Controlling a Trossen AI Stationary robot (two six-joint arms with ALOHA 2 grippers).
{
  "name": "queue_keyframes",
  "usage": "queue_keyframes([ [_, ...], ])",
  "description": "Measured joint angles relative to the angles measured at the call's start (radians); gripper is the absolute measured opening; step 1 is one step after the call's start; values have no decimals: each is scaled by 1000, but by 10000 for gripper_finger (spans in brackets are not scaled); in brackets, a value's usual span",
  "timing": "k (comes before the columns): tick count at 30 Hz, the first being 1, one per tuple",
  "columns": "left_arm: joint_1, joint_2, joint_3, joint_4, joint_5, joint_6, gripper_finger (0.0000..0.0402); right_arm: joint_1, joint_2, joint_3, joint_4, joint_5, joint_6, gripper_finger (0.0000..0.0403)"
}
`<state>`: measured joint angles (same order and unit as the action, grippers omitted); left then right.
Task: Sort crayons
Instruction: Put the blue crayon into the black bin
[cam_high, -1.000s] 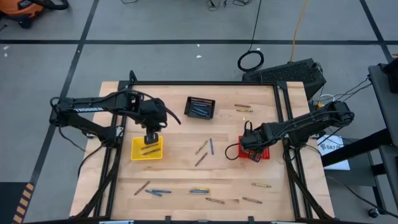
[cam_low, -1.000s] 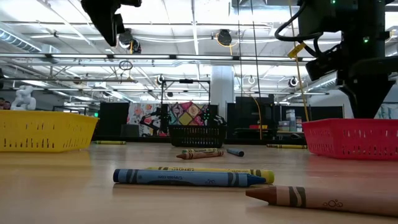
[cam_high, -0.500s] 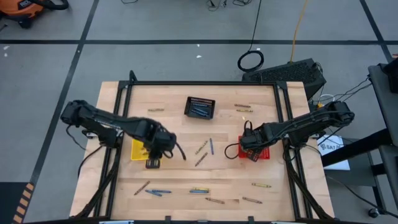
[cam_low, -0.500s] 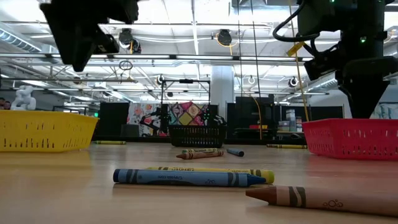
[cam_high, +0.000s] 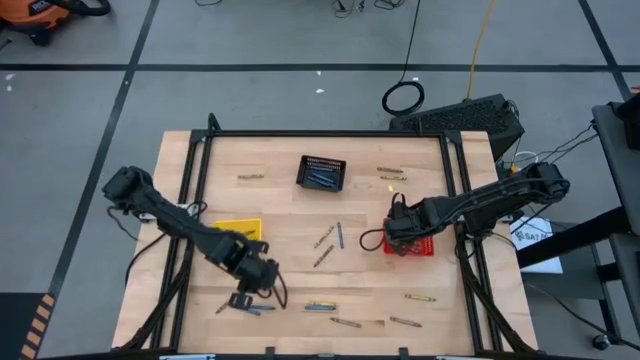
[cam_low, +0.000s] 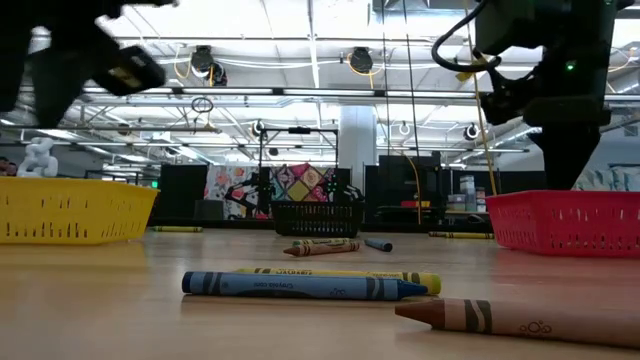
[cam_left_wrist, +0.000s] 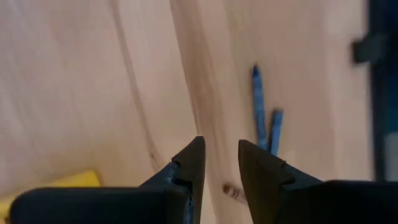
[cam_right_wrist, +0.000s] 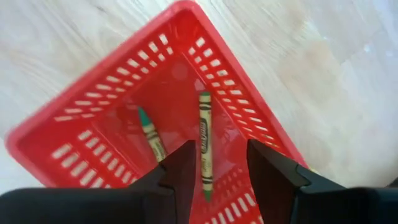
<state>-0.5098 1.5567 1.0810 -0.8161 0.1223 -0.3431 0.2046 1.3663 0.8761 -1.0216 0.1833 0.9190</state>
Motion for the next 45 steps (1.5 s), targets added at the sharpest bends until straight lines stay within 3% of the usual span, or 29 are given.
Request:
queue_keyframes([
  [8, -47, 123, -10, 89, -10, -29, 95, 0, 0, 0, 30, 0, 110, 130],
  [15, -74, 209, -10, 190, -51, -154, 95, 0, 0, 0, 50, -3, 195, 130],
  [27, -155, 215, -10, 232, -55, -251, 95, 0, 0, 0, 53, -4, 274, 130],
  [45, -164, 266, -9, 296, -71, -279, 95, 0, 0, 0, 52, -2, 246, 130],
])
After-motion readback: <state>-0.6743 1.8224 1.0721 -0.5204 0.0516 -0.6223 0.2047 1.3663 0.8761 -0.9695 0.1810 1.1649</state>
